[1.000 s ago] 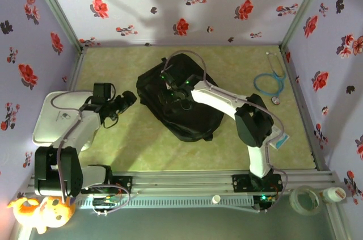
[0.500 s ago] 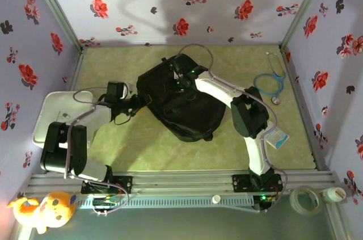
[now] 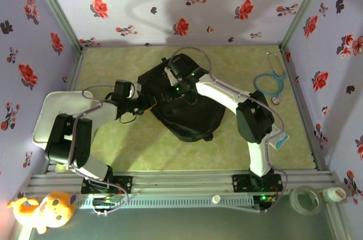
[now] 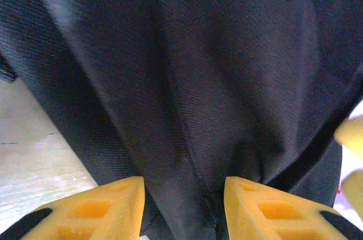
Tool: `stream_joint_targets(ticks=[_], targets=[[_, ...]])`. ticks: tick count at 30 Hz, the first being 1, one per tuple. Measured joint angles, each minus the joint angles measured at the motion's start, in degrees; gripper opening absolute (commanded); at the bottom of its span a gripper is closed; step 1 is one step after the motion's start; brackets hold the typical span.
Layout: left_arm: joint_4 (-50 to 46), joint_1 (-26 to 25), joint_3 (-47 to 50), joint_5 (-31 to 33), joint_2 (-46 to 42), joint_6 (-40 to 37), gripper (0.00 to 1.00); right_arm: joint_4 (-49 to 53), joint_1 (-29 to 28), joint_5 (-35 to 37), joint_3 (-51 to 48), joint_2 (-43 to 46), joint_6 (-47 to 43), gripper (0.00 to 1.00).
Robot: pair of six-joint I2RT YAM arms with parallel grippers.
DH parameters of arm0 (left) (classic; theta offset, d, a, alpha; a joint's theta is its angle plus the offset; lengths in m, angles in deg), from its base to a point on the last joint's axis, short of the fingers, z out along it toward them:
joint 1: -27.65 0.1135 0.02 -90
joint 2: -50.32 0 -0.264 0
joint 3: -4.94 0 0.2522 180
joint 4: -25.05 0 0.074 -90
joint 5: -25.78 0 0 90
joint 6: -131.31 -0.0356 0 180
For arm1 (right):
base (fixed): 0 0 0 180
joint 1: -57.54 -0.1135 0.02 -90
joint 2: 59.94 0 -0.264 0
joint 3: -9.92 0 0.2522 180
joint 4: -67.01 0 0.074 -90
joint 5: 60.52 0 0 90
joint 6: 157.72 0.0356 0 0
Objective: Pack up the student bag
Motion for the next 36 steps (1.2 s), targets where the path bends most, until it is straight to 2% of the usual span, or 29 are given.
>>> stream_joint_targets(ticks=[8, 13, 19, 36], targets=[[0.26, 1.51, 0.09, 0.55, 0.59, 1.51, 0.42, 5.88, -2.80, 2.25, 7.89, -5.11, -4.52, 0.46], [0.42, 1.53, 0.11, 0.57, 1.70, 1.68, 0.42, 7.74, -3.17, 3.26, 10.23, -8.33, -5.75, 0.42], [0.44, 1.53, 0.13, 0.57, 1.95, 1.68, 0.42, 9.66, -3.52, 4.81, 12.31, -10.14, -6.75, 0.42], [0.42, 1.53, 0.11, 0.57, 2.03, 1.68, 0.43, 11.98, -5.62, 10.43, 14.12, -11.72, -9.86, 0.54]])
